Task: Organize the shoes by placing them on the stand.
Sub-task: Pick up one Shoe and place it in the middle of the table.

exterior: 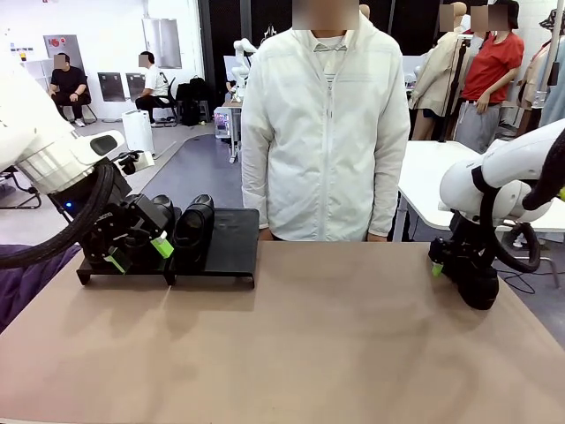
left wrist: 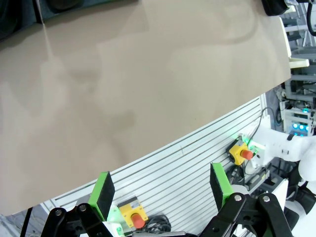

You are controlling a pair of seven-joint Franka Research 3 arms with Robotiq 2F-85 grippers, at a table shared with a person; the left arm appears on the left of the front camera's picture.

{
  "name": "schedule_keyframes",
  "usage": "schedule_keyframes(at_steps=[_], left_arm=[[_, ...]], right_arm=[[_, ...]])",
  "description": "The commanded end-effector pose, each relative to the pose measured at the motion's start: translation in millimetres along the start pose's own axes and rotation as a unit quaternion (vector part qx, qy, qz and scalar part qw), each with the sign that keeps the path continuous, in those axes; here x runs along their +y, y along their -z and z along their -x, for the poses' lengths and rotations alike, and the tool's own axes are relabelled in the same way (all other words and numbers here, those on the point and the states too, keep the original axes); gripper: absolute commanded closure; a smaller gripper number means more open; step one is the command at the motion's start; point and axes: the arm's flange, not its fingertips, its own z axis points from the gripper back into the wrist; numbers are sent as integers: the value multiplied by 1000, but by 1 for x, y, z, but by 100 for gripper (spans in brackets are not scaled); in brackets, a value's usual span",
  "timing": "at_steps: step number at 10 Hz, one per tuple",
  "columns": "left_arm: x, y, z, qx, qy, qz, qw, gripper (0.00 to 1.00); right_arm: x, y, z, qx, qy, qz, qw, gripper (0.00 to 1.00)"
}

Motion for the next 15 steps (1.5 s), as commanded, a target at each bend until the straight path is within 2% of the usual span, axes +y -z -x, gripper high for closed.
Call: schedule_keyframes(at_steps=[1,6,10,12,13,14,15], left_arm=[[0,-2,1,1,-3,-4,1000,0],[0,-2,1,1,-3,-4,1000,0],[0,-2,1,1,-3,-4,1000,0],[0,-2,1,1,-3,-4,1000,0],[0,-2,1,1,-3,-4,1000,0],[0,-2,1,1,-3,-4,1000,0],[0,-2,1,1,-3,-4,1000,0]], right_arm=[[-4,-6,-5,-8,-10,-17,1000,100],[-9,-8,-5,-29,-5,-19,999,100],[-18,-35,9,-63,2,-35,997,100],[-6,-95,50,-67,41,-59,995,100],[5,-131,88,-46,46,-87,994,100],[14,-156,130,-45,56,-76,994,100],[23,-173,179,-49,22,-83,995,100]])
